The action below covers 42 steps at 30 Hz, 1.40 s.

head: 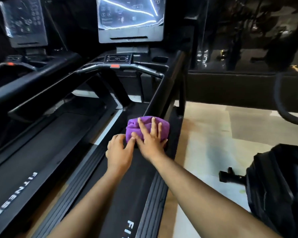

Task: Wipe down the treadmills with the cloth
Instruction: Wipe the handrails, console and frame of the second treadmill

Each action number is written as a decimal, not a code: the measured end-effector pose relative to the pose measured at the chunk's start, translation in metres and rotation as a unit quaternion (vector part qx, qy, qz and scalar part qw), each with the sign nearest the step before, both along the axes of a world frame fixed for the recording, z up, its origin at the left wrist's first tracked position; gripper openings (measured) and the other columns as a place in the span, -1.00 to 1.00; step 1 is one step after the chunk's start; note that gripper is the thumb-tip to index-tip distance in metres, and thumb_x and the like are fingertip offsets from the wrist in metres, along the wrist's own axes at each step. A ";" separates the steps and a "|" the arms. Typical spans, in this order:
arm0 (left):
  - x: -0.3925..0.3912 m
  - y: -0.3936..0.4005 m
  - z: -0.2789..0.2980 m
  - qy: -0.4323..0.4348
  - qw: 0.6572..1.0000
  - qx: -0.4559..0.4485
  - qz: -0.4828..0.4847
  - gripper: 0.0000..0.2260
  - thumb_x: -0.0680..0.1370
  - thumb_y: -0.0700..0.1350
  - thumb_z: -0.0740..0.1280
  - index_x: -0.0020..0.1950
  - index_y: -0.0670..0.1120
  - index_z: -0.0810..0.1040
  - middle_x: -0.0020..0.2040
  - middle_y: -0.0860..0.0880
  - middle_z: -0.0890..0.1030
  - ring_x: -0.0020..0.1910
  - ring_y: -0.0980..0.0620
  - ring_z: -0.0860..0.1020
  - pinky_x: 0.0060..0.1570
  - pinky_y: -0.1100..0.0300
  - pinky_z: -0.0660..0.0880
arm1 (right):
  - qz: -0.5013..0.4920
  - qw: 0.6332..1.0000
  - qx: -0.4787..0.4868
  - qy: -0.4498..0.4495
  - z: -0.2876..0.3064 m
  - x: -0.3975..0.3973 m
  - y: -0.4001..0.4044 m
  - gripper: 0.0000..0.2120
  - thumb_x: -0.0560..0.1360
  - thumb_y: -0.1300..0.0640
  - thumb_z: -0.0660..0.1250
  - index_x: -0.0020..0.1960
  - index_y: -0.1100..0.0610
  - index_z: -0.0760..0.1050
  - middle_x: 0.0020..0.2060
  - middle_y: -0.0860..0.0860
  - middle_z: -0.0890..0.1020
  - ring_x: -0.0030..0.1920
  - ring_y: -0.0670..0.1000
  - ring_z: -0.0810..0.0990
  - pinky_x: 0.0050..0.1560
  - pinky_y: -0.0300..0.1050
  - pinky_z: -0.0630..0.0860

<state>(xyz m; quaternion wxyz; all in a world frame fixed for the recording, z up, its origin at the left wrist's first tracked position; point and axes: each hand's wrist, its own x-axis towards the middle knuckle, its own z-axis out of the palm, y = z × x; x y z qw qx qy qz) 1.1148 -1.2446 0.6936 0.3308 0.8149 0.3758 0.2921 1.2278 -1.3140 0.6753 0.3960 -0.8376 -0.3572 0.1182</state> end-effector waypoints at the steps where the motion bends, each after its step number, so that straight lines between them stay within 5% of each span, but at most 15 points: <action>1: 0.003 0.006 0.000 -0.020 1.000 -0.020 0.009 -0.76 0.55 0.19 0.21 -0.17 0.08 0.53 -0.01 0.05 0.58 0.12 -0.05 0.51 0.19 -0.13 0.45 | 0.027 0.999 -0.013 -0.014 -0.007 0.004 0.004 -0.37 0.56 -0.43 0.07 0.58 -0.42 -0.04 0.65 -0.06 -0.26 0.62 0.11 -0.37 0.42 0.64 -0.11; 6: 0.034 0.024 0.003 -0.018 0.999 0.000 0.027 -0.62 0.51 0.17 0.10 -0.02 -0.05 0.58 0.04 -0.01 0.59 0.11 0.00 0.50 0.16 0.00 0.42 | 0.082 0.995 0.011 -0.047 -0.007 0.049 0.012 -0.31 0.46 -0.54 0.08 0.54 -0.50 -0.02 0.63 -0.18 -0.27 0.59 0.09 -0.44 0.36 0.70 -0.11; 10: 0.059 0.026 0.002 0.009 0.999 -0.009 0.029 -0.73 0.56 0.11 0.14 -0.19 -0.03 0.42 -0.10 -0.01 0.52 -0.01 -0.01 0.45 0.02 0.04 0.36 | 0.112 0.988 0.002 -0.103 -0.004 0.082 0.019 -0.31 0.43 -0.56 0.05 0.53 -0.46 0.10 0.66 -0.13 -0.15 0.60 0.13 -0.42 0.32 0.74 -0.20; 14: 0.071 0.031 0.003 -0.012 0.998 -0.038 0.044 -0.74 0.59 0.03 0.16 -0.28 0.01 0.38 -0.18 0.02 0.48 -0.08 -0.01 0.44 0.06 -0.06 0.41 | 0.073 0.988 0.080 -0.106 -0.029 0.062 0.007 -0.36 0.51 -0.44 0.07 0.56 -0.36 0.16 0.65 -0.08 0.05 0.65 0.15 -0.15 0.39 0.65 0.06; 17: 0.074 0.030 0.000 -0.062 0.995 -0.070 0.034 -0.71 0.56 0.06 0.16 -0.14 -0.05 0.58 -0.10 -0.03 0.61 -0.05 -0.01 0.54 0.11 -0.03 0.45 | 0.035 0.987 0.129 -0.091 -0.058 0.023 -0.018 -0.33 0.56 -0.34 0.13 0.62 -0.28 0.07 0.66 0.01 0.05 0.65 0.19 -0.07 0.44 0.49 0.19; 21: 0.086 0.035 0.002 -0.106 0.989 -0.096 0.033 -0.75 0.59 0.06 0.15 -0.26 0.11 0.48 -0.19 -0.02 0.53 -0.17 0.05 0.47 0.01 -0.11 0.46 | 0.069 0.991 0.022 -0.113 -0.035 0.064 0.002 -0.24 0.46 -0.51 0.07 0.59 -0.39 -0.05 0.67 -0.06 -0.10 0.64 0.17 -0.24 0.39 0.65 -0.19; 24: 0.097 0.037 0.001 -0.104 0.991 -0.083 0.022 -0.79 0.58 0.15 0.14 -0.04 0.09 0.51 0.03 -0.06 0.59 0.06 -0.03 0.56 0.16 -0.24 0.50 | 0.099 0.992 0.020 -0.070 -0.013 0.109 0.026 -0.29 0.47 -0.51 0.15 0.56 -0.43 0.04 0.66 -0.12 -0.06 0.64 0.09 -0.26 0.40 0.68 -0.10; 27: 0.101 0.030 0.003 -0.101 0.994 -0.029 -0.013 -0.68 0.56 0.14 0.13 0.24 0.07 0.46 0.28 0.00 0.52 0.29 0.06 0.48 0.36 0.00 0.42 | 0.052 0.995 0.081 -0.035 -0.020 0.107 0.026 -0.41 0.54 -0.41 0.14 0.55 -0.39 0.17 0.66 -0.12 0.01 0.65 0.04 -0.16 0.41 0.59 0.11; 30: 0.100 0.028 0.005 -0.116 0.991 -0.040 -0.044 -0.56 0.56 0.11 0.12 0.43 0.09 0.37 0.48 0.01 0.41 0.47 0.11 0.35 0.50 0.09 0.28 | 0.024 0.998 0.051 -0.037 -0.031 0.058 0.004 -0.37 0.58 -0.36 -0.08 0.62 -0.31 -0.03 0.67 -0.06 -0.13 0.65 0.11 -0.25 0.41 0.66 0.05; 34: 0.100 0.035 0.003 -0.150 0.977 -0.136 -0.072 -0.46 0.55 0.15 0.13 0.53 0.07 0.35 0.52 0.04 0.39 0.51 0.12 0.33 0.55 -0.02 0.23 | 0.011 0.982 -0.040 -0.184 -0.018 0.055 -0.007 -0.27 0.56 -0.34 -0.08 0.66 -0.15 -0.14 0.66 0.08 -0.22 0.61 0.28 -0.35 0.36 0.70 -0.22; 38: 0.097 0.041 0.004 -0.222 0.943 -0.239 -0.070 -0.40 0.51 0.18 0.17 0.53 0.00 0.35 0.53 0.00 0.38 0.51 0.10 0.34 0.55 0.03 0.24 | 0.210 0.963 0.031 -0.169 -0.011 0.082 0.005 -0.24 0.49 -0.52 -0.07 0.63 -0.32 -0.12 0.64 -0.16 -0.29 0.62 0.14 -0.38 0.34 0.71 -0.24; 42: 0.101 0.044 0.010 -0.303 0.882 -0.355 -0.058 -0.39 0.50 0.09 0.15 0.56 -0.02 0.34 0.57 -0.06 0.34 0.53 0.03 0.33 0.57 -0.03 0.21 | 0.220 0.954 0.013 -0.205 -0.021 0.088 0.010 -0.11 0.33 -0.65 0.04 0.59 -0.41 -0.02 0.65 -0.20 -0.16 0.64 0.13 -0.26 0.36 0.67 -0.30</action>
